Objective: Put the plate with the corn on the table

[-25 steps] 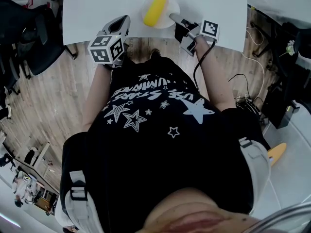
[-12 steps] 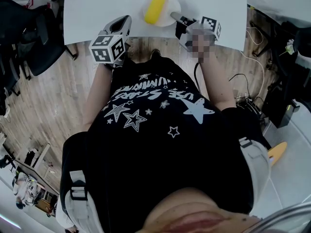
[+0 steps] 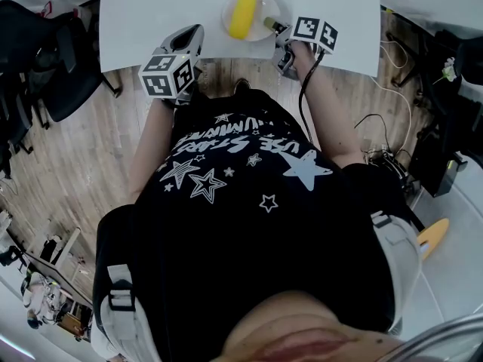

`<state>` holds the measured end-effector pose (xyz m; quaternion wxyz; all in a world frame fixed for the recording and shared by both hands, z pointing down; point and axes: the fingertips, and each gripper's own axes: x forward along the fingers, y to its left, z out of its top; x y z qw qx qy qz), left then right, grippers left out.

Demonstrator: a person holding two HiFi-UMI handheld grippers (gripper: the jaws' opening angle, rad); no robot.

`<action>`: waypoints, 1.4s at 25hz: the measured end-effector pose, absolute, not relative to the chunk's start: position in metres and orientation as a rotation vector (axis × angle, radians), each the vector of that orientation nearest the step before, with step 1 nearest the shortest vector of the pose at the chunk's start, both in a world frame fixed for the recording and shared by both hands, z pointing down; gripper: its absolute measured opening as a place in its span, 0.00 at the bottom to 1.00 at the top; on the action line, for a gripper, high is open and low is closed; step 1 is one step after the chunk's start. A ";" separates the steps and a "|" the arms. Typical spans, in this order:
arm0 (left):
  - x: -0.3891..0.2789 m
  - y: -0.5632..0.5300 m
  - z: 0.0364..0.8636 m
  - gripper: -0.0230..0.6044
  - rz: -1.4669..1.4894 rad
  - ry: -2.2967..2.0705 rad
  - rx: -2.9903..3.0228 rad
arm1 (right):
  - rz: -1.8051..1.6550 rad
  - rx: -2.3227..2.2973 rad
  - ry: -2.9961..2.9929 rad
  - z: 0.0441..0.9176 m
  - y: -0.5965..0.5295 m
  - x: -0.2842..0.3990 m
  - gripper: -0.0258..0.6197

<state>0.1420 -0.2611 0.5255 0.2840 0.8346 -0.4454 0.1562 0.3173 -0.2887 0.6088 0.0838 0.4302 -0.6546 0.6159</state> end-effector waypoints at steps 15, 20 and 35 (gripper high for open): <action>0.149 -0.260 0.516 0.04 0.428 -1.167 2.275 | 1.275 1.410 -1.903 0.604 -0.291 0.331 0.25; 0.148 -0.263 0.514 0.04 0.426 -1.159 2.286 | 1.245 1.406 -1.901 0.604 -0.291 0.329 0.25; 0.135 -0.284 0.508 0.04 0.401 -1.034 2.386 | 1.203 1.553 -1.875 0.588 -0.283 0.325 0.28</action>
